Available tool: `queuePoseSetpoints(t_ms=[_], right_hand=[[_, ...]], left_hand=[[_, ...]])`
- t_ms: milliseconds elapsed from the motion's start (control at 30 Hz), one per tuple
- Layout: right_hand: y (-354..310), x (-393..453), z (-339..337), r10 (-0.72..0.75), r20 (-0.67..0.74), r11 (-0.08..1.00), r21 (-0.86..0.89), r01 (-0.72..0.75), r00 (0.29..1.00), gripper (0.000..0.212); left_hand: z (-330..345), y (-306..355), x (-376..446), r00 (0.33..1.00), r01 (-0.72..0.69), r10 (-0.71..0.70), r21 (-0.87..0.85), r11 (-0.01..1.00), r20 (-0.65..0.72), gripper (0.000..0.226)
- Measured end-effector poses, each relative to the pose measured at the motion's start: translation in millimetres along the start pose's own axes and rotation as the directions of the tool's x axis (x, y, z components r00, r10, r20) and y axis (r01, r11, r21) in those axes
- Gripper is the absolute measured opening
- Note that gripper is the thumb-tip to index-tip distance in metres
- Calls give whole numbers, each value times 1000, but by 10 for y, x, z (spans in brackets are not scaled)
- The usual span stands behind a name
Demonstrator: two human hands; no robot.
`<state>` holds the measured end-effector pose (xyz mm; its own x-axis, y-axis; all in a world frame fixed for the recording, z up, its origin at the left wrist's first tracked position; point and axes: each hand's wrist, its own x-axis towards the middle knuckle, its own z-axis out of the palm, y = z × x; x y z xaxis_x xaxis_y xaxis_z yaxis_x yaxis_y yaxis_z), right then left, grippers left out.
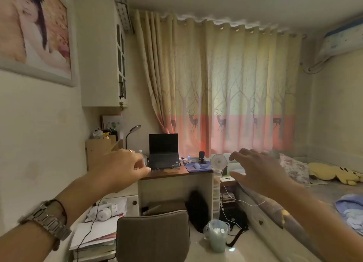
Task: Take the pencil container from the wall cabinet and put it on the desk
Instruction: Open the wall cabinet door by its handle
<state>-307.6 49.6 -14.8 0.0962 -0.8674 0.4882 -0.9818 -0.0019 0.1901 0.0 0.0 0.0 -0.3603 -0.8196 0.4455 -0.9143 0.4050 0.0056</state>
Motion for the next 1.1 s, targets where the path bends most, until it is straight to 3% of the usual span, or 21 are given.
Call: queuePoseSetpoints(t_ms=[633, 1100], right_hand=[[813, 2003, 904, -16, -46, 1000, 1, 16, 999, 44], [1096, 3713, 2016, -1, -40, 1000, 11, 1, 999, 43]], left_hand=[[940, -85, 2289, 1000, -19, 19, -15, 1000, 9, 32], [1821, -434, 4200, 993, -117, 117, 66, 991, 9, 40]])
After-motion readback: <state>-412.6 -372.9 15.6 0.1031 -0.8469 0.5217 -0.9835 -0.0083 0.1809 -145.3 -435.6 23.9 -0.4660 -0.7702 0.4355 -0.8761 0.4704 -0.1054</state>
